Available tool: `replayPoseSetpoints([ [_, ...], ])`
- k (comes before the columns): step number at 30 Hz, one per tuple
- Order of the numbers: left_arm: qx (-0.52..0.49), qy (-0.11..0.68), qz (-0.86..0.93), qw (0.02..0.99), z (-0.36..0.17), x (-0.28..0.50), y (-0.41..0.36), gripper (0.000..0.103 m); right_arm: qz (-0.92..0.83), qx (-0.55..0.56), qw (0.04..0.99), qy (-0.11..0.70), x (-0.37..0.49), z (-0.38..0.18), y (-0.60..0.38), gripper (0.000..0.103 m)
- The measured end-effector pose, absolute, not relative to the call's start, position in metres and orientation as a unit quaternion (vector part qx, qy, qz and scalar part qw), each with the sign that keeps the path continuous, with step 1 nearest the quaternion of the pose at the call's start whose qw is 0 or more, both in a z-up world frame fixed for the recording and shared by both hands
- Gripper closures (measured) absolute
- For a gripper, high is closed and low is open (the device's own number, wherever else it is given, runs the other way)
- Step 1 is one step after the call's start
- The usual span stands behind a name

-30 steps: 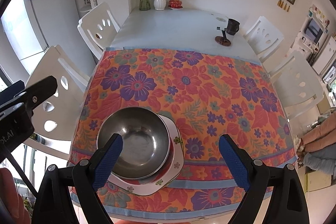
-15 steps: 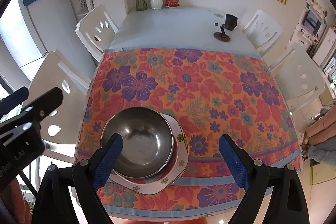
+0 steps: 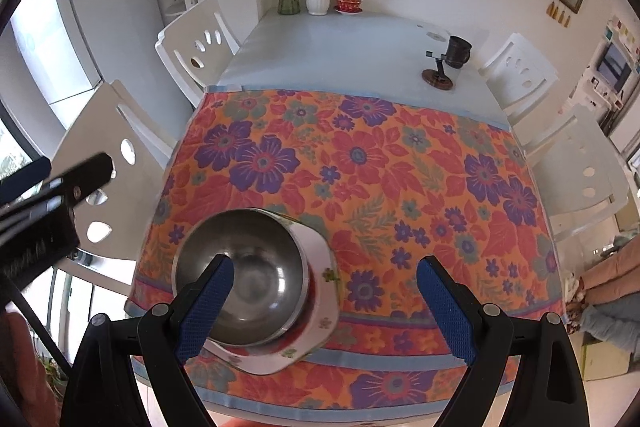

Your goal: Organize plates and bowls

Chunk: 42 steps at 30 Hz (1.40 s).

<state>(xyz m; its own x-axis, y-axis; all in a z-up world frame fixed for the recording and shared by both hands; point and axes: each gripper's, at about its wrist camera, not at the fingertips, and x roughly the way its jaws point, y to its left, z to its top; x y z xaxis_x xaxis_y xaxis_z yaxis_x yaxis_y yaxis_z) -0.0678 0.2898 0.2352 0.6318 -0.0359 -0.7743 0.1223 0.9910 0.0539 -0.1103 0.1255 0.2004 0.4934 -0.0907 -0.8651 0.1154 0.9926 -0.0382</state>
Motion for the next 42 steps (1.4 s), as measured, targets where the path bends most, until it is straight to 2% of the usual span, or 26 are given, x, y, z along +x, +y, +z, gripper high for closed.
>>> replayPoseSetpoints([
  [9,0.006,0.460,-0.048,0.886,0.229,-0.066,0.267,0.021,-0.009,-0.001,0.858,0.514,-0.113,0.195,0.114,0.012],
  [22,0.006,0.438,-0.035,0.898,0.239,-0.069,0.228,0.021,0.004,-0.058,0.863,0.502,-0.118,0.204,0.094,0.012],
  [42,0.027,0.445,-0.013,0.895,0.238,-0.074,0.254,0.021,0.009,-0.024,0.858,0.513,-0.101,0.195,0.106,0.012],
])
